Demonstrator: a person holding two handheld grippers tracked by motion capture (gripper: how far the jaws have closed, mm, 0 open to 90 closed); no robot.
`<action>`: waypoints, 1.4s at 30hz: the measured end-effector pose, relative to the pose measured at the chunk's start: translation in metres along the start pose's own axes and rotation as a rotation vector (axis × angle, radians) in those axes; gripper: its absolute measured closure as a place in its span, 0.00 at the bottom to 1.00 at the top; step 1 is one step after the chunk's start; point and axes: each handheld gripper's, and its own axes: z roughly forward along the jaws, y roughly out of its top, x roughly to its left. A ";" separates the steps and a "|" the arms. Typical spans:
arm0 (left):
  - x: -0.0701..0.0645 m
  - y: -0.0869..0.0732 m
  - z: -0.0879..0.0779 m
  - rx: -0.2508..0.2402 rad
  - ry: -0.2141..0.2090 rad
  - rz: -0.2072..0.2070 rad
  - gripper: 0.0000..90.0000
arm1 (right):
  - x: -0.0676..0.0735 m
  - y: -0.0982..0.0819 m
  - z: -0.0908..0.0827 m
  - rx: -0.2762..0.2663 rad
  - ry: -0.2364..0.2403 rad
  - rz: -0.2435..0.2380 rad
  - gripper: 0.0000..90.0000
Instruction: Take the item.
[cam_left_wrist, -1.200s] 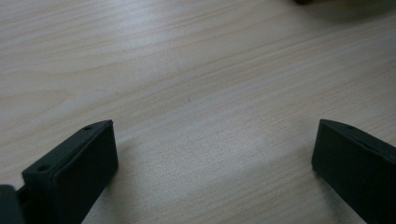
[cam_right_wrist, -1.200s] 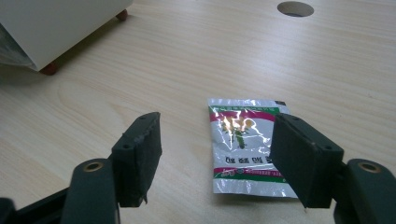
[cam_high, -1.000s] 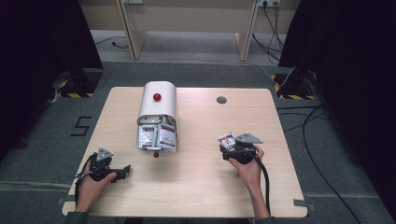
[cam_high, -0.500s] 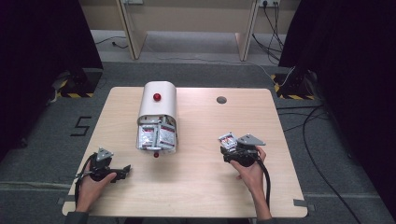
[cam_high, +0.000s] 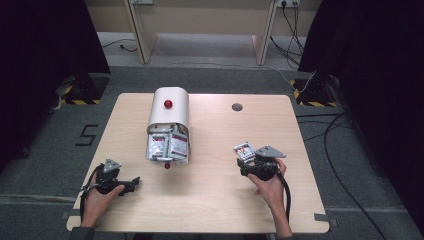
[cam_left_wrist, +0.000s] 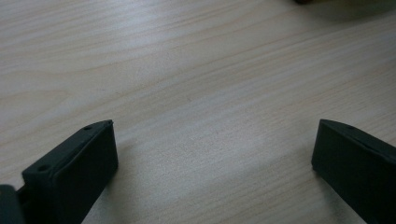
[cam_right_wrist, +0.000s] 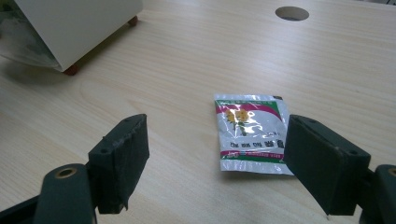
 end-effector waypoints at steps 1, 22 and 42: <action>0.000 0.000 0.000 0.000 0.000 0.000 0.00 | 0.000 0.000 -0.001 0.000 0.000 0.000 0.25; 0.000 0.000 0.000 0.000 0.000 0.001 0.00 | 0.001 -0.012 -0.015 0.004 0.001 -0.009 0.22; 0.000 0.000 0.000 0.000 0.000 0.000 0.00 | -0.002 -0.023 -0.023 0.018 -0.004 -0.013 0.21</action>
